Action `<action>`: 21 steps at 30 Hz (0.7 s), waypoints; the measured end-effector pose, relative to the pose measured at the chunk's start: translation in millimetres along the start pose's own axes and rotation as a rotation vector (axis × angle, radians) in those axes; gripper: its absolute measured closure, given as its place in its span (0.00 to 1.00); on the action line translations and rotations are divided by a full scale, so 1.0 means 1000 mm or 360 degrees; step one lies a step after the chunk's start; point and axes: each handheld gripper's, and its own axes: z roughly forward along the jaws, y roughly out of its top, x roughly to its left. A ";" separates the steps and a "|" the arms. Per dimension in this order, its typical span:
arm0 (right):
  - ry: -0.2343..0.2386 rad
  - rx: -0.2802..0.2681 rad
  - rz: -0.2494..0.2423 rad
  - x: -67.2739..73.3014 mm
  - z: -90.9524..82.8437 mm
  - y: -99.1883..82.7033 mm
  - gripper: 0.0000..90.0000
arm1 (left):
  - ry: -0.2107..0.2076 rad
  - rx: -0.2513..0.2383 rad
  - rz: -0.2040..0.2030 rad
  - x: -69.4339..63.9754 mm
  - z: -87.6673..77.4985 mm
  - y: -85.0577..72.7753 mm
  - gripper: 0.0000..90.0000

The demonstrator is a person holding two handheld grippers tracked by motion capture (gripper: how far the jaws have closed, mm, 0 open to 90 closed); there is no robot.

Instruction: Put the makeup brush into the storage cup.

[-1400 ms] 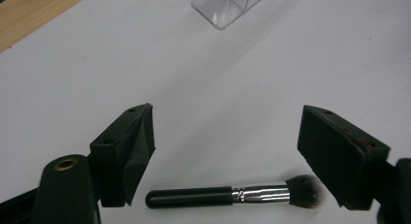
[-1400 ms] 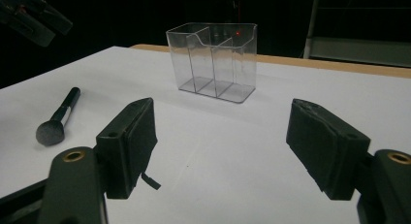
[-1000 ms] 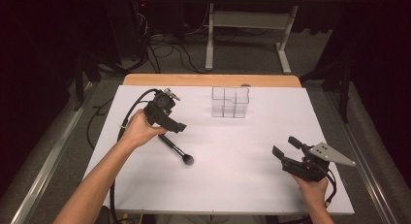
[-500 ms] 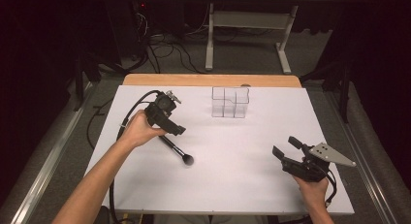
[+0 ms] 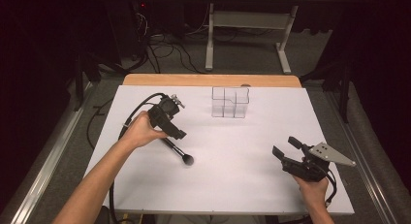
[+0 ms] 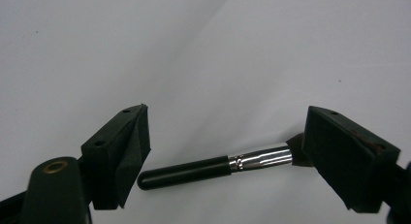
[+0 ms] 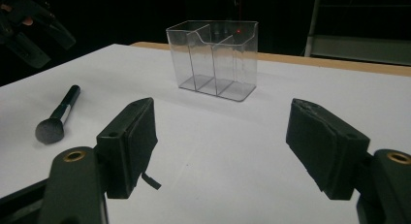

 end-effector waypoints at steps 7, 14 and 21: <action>0.0003 0.0006 -0.0003 0.001 0.000 0.000 0.31 | -0.0029 0.0057 0.0034 -0.002 0.006 -0.001 0.19; 0.0010 0.0011 0.0006 -0.001 0.002 0.000 0.31 | -0.0051 0.0084 0.0056 -0.002 0.009 -0.003 0.18; 0.0039 0.0015 -0.0008 0.002 0.003 0.000 0.32 | -0.0050 0.0126 0.0053 0.003 0.013 -0.016 0.18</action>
